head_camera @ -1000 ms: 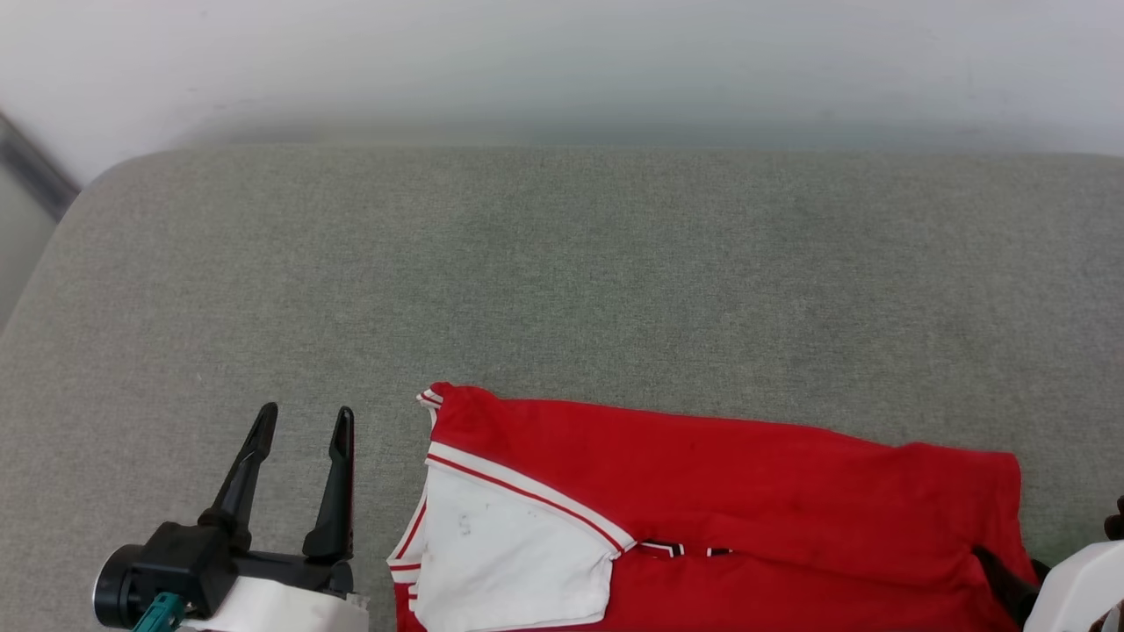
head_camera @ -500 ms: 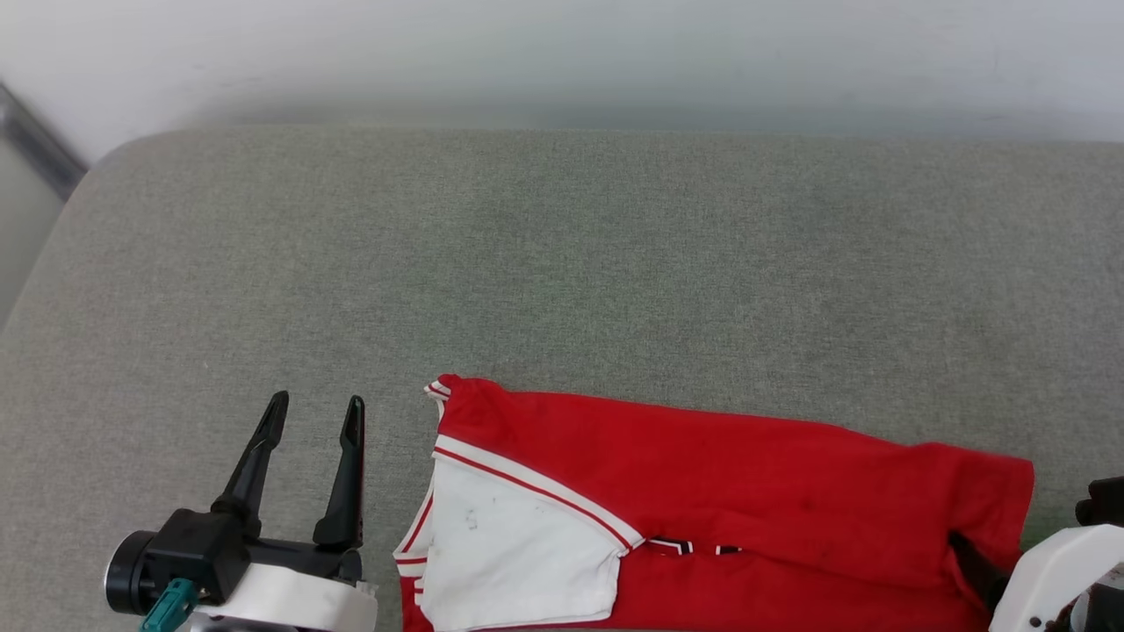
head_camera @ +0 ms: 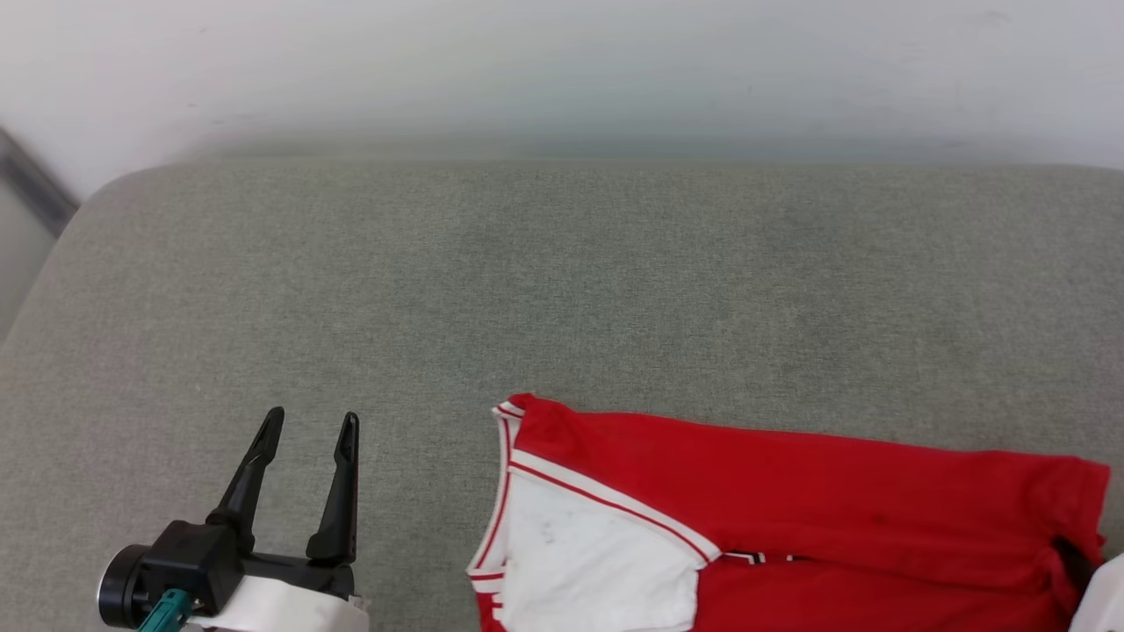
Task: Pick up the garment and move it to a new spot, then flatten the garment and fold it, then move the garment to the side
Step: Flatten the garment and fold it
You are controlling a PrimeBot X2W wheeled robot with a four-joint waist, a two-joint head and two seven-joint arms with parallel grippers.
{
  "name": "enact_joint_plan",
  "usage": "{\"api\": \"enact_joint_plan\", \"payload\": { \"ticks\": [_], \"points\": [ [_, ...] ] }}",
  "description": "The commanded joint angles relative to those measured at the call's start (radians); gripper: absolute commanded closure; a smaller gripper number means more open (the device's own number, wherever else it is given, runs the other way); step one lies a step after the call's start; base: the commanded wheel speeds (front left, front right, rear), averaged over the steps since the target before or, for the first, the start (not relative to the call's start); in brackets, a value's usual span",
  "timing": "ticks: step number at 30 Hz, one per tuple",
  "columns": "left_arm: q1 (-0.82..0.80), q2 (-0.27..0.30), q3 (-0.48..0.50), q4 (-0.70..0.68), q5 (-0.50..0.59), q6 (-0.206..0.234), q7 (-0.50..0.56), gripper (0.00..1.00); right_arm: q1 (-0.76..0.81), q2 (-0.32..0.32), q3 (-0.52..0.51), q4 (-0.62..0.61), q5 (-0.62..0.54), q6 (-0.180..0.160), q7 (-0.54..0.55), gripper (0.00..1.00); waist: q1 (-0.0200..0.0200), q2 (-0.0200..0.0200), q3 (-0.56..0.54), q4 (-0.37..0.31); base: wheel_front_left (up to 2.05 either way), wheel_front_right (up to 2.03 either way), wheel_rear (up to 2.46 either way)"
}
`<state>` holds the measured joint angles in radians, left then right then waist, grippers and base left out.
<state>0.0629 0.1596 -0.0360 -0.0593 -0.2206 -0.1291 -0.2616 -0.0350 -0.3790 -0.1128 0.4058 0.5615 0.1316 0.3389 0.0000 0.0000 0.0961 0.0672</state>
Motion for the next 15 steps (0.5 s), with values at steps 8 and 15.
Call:
{"api": "enact_joint_plan", "payload": {
  "ticks": [8, 15],
  "points": [
    [0.017, -0.007, 0.003, 0.010, -0.007, -0.001, -0.005, 0.00, 0.022, -0.016, -0.010, -0.087, -0.051, -0.001, 0.013, 1.00, 0.0000, 0.0000, -0.021, -0.013, 0.00, 0.00, 0.00],
    [0.032, -0.013, 0.004, 0.010, -0.009, -0.001, -0.005, 0.00, 0.084, 0.014, 0.040, -0.299, -0.074, -0.001, 0.135, 1.00, 0.0000, 0.0000, -0.054, -0.008, 0.00, 0.00, 0.00]
  ]
}}
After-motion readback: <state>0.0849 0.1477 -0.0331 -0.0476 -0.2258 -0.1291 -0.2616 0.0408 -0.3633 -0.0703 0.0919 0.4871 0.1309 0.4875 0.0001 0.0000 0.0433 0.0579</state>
